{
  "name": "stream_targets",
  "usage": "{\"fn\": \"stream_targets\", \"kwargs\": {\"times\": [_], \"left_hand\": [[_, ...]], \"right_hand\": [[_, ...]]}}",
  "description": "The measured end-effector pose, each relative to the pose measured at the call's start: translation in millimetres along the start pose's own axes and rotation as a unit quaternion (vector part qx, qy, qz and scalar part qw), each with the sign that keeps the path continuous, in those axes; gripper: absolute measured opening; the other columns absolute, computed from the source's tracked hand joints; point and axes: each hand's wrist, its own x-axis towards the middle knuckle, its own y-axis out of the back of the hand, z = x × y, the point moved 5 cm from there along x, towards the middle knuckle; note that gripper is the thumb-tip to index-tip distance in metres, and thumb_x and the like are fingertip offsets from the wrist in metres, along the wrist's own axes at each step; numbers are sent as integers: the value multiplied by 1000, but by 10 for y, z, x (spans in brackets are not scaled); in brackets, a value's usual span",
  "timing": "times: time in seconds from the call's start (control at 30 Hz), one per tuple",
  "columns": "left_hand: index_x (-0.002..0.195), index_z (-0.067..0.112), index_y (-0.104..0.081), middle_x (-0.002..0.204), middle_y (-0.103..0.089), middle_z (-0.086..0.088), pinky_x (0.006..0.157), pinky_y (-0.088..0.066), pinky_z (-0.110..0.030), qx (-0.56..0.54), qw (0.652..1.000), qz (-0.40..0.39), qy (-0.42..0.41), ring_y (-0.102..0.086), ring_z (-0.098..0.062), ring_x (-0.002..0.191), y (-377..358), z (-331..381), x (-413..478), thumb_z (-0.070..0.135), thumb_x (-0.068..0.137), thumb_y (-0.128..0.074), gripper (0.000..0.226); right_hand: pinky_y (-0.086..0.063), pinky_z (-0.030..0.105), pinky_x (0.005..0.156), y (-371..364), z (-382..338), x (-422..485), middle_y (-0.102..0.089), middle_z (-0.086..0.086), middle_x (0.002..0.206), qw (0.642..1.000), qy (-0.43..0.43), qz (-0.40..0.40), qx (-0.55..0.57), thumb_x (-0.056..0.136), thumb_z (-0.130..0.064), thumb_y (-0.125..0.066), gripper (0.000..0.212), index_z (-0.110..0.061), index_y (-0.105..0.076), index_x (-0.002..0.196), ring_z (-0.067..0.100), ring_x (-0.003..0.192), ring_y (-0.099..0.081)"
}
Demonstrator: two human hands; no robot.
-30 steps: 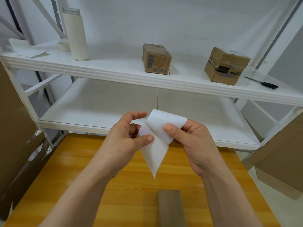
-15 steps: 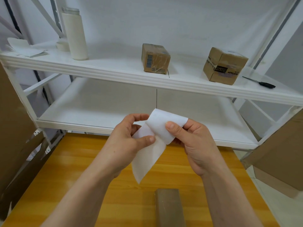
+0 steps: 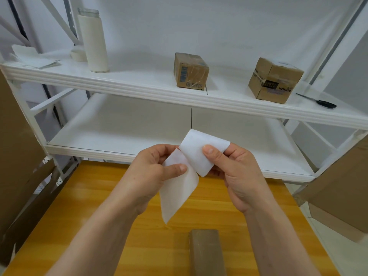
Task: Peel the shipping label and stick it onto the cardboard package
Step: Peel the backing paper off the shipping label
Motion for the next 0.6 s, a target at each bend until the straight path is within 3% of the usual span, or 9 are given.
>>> {"fn": "stream_targets", "kwargs": {"times": [0.13, 0.33, 0.6], "left_hand": [[108, 17, -73, 99, -79, -5, 76, -54, -36, 2, 1000, -7, 4, -73, -26, 92, 21, -2, 8, 3, 85, -73, 27], [103, 14, -72, 94, -79, -4, 70, -52, -32, 6, 1000, -9, 8, -72, -21, 85, 42, -9, 14, 3, 86, -71, 20], [102, 18, -72, 95, -78, -3, 74, -56, -36, 32, 999, 1, -4, -73, -24, 88, 53, -39, 26, 16, 88, -73, 14]], "right_hand": [[-59, 35, 75, -19, -8, 12, -79, 10, 103, 1000, -4, -2, 5, 75, -30, -74, 33, -13, -77, 103, 27, 95, -74], [-61, 38, 76, -19, -9, 36, -79, 9, 102, 1000, -10, 5, 10, 73, -32, -74, 33, -14, -77, 101, 27, 93, -75], [-61, 31, 68, 4, 2, 49, -80, 5, 98, 1000, -18, 16, 15, 72, -33, -75, 31, -18, -77, 99, 21, 87, -75]]}}
